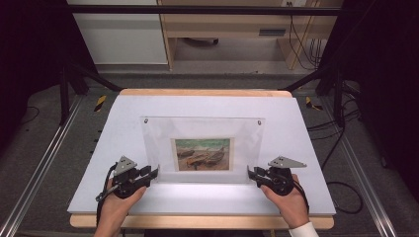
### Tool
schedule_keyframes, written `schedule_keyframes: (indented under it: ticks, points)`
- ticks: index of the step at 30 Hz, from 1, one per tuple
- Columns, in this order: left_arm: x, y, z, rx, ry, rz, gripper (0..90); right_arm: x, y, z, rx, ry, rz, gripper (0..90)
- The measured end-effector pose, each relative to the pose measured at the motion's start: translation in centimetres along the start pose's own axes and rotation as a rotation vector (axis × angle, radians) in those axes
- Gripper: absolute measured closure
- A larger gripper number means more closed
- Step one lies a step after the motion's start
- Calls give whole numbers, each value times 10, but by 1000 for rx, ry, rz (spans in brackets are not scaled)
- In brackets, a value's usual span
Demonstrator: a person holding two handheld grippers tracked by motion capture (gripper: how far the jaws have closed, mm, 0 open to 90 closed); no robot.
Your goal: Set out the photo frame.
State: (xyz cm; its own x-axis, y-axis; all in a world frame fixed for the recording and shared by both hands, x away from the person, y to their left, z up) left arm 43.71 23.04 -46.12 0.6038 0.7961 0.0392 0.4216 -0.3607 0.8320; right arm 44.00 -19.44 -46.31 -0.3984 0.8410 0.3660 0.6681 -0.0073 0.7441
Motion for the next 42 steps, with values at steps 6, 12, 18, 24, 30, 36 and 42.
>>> schedule_keyframes:
  ticks: [6, 12, 18, 24, 30, 36, 42]
  points:
    - [0, -1, 0, 0, -4, 3, 648, 0, -1, 0, 4, -3, -9, 667]
    - [-3, -4, 0, 6, -4, 22, 631, 1, -4, 0, 13, 3, -18, 656]
    - [-5, -7, -2, -2, -5, 31, 623, 2, -5, 0, 16, -1, -25, 647]
    - [-4, -13, -15, 6, -3, 36, 389, 4, -6, -4, 21, -15, -82, 445]
    - [14, -11, -29, -47, 79, 37, 268, -9, -2, -24, -51, -82, -108, 256]
    - [43, -18, -32, -52, 192, 9, 160, -39, 3, -32, -131, -246, -46, 137]
    - [63, -26, -25, -22, 242, 10, 81, -65, 11, -23, -178, -371, -19, 126]
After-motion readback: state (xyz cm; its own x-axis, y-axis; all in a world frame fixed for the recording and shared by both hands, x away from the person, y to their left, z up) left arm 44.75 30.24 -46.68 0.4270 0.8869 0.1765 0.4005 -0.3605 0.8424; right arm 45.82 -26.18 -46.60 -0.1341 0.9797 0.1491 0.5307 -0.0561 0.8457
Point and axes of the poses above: each handheld gripper's, and its own axes: z roughly forward along the jaws, y roughly out of its top, x roughly to its left, the point moved 2 cm from there along z, roughly forward along the jaws, and after that the axes turned 13 degrees about z, right-handed, at the moved point
